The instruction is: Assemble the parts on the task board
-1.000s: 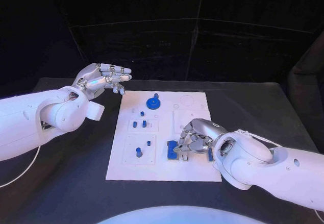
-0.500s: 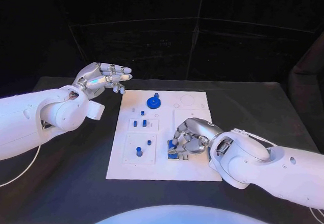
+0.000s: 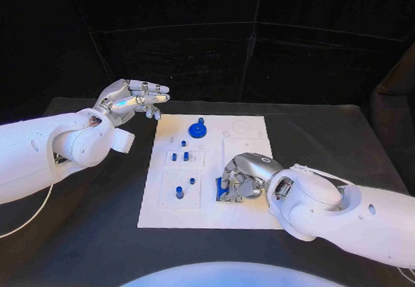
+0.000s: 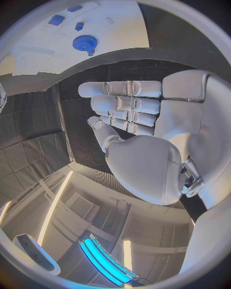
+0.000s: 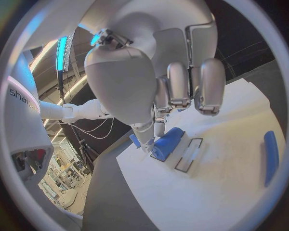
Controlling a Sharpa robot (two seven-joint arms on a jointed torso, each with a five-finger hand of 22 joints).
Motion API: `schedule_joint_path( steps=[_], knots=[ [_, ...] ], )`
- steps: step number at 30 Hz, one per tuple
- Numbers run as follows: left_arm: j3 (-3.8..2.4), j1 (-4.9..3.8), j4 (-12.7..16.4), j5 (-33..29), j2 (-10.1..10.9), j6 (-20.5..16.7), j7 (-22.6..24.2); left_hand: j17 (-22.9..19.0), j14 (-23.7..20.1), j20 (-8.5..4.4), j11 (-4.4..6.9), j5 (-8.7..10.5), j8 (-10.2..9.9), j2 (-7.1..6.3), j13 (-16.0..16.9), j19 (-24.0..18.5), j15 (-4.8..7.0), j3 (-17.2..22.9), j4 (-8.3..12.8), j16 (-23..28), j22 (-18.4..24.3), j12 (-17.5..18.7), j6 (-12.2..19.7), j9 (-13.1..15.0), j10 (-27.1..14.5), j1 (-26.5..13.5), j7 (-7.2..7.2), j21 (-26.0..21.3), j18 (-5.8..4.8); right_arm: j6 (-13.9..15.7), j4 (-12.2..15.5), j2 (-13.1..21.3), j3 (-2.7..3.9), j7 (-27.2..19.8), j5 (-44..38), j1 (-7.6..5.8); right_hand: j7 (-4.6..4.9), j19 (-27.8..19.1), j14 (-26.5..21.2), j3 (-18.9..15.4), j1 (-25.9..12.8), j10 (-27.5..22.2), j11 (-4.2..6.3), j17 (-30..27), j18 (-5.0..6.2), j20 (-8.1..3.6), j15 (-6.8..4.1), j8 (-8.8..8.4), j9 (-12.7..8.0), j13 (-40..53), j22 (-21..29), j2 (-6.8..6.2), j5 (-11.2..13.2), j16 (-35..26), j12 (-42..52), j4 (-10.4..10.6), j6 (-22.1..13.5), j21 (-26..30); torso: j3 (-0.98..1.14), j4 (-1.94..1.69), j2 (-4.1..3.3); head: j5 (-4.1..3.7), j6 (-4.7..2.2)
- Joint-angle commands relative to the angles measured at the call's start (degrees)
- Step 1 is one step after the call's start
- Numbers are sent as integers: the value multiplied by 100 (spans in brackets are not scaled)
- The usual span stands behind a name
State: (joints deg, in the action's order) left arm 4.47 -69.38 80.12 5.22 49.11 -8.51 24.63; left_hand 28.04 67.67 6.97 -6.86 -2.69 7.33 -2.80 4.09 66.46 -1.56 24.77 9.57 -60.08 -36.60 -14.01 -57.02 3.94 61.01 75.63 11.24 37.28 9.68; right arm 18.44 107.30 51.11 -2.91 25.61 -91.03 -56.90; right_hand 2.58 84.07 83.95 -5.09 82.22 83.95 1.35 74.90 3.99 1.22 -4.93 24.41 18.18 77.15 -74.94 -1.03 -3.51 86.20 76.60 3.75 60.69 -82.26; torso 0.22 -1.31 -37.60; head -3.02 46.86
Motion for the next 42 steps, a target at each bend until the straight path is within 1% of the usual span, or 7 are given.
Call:
schedule_joint_path(
  steps=[1, 10, 16, 22, 30, 36, 42],
  knots=[
    [-5, -8, 9, -16, 3, 62, 13, -8, -36, -1, -4, -13, 19, 11, -7, -52, -1, -42, 4, 3, 8, -29, 43, -6, -39, 51, 9, -30, 76, -187, -9, 31, 3, 173, -316, -6, -10, 120, 467, 28, 52, 46, 45, 819, -116, -46, -52, 32, -13, 284, -146, 85, 18, 39, -1, -18, 40, -25, 3, -2, 1, -3, 5],
    [-4, -8, 9, -16, 18, 61, 1, -11, -40, -1, -6, -13, 20, 11, -8, -55, -2, -45, 7, 2, 8, -32, 49, -7, -47, 54, 11, -31, 76, -392, 38, 89, 2, -3, -24, -5, 32, 121, 468, -86, -220, 53, 15, 823, -118, -43, -35, -90, -78, 286, -154, -39, 50, 38, -14, 60, 12, -28, 3, -1, 1, 9, 9],
    [-4, -8, 10, -16, 23, 65, -4, -11, -40, -1, -6, -13, 20, 11, -8, -55, -2, -45, 7, 2, 8, -32, 49, -7, -47, 54, 11, -31, 76, -135, 59, 142, 2, -233, 267, -5, 132, 119, 467, -278, -556, 47, -67, 822, -120, 2, 27, -310, -174, 278, -153, -147, 34, 34, -42, 211, -165, -25, 1, -1, 2, 4, 6],
    [-4, -8, 13, -16, 33, 61, -7, -11, -40, -1, -6, -13, 20, 11, -8, -55, -2, -45, 7, 2, 8, -32, 49, -7, -47, 54, 11, -31, 76, 226, 104, 284, 2, -660, 630, -5, 166, 119, 468, -253, -470, 35, -100, 826, -119, 41, 60, -457, -236, 273, -160, -13, -64, 34, -67, 173, -168, -28, 0, -6, 3, -7, 1],
    [-3, -8, 19, -16, 40, 49, 7, -13, -44, -1, -8, -13, 19, 11, -9, -57, -2, -46, 13, 2, 8, -34, 55, -7, -54, 60, 13, -31, 76, 769, 197, 906, 8, -1175, 1774, -24, 332, 122, 474, -141, -317, 25, -233, 855, -122, 135, 169, -960, -492, 285, -181, 257, -364, 46, -79, 86, -416, -41, -4, 4, 18, -24, -41],
    [-3, -7, 36, -16, 41, 34, 25, -13, -44, -1, -8, -13, 19, 11, -9, -57, -2, -46, 13, 2, 8, -34, 55, -7, -54, 60, 13, -31, 76, 659, 217, 1475, 13, -1004, 2044, -122, 331, 121, 472, -151, -466, 22, -241, 853, -120, 168, 187, -1104, -612, 287, -188, 344, -590, 43, -93, 157, -250, -46, 3, 26, 10, -59, -84],
    [-1, -6, 53, -16, 30, 31, 38, -15, -47, 0, -9, -13, 20, 11, -9, -59, -3, -48, 17, 1, 8, -38, 57, -7, -57, 64, 14, -32, 76, 342, 204, 1669, 12, -367, 1479, -145, 254, 94, 456, -249, -626, -12, -183, 784, -105, 141, 143, -1094, -608, 224, -128, 283, -623, 2, -202, 227, 19, -10, 21, 61, -2, -126, -130]
  ],
)
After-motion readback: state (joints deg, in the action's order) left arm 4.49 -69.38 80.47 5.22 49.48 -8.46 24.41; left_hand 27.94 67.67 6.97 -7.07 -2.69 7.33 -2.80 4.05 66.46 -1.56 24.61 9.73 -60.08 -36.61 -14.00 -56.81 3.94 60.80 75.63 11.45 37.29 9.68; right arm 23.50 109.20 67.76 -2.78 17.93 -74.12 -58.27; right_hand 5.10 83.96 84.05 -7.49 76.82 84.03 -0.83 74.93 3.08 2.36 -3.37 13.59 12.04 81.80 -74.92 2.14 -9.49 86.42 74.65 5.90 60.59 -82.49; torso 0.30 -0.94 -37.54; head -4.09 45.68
